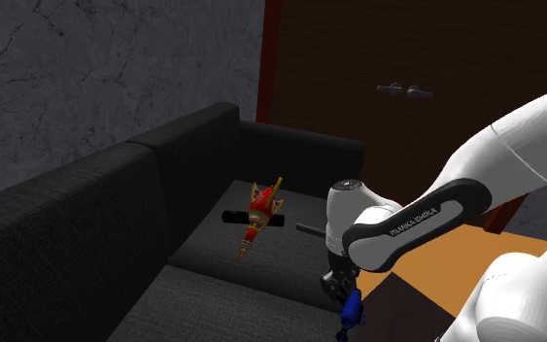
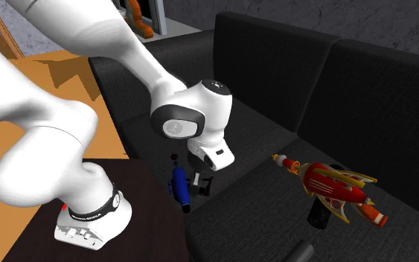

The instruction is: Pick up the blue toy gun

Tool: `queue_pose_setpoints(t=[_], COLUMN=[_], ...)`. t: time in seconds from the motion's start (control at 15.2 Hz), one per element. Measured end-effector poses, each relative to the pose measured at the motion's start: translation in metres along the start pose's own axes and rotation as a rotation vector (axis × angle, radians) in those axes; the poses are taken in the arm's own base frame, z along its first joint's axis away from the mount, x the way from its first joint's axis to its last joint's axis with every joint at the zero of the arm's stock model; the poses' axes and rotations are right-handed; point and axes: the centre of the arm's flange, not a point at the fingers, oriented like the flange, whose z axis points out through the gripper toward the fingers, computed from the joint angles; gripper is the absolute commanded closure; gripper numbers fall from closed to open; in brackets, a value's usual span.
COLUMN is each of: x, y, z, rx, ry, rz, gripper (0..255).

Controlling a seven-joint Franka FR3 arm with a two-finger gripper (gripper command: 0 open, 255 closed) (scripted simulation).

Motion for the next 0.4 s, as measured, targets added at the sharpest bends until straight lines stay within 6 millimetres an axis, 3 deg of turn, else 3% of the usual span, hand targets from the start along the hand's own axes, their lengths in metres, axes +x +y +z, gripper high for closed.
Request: queue_pose_setpoints(t=[0.4], x=[-0.006], y=[0.003], z=[-0.029], rx=[0.000], ry=[0.000], rz=[0.000], gripper=[255])
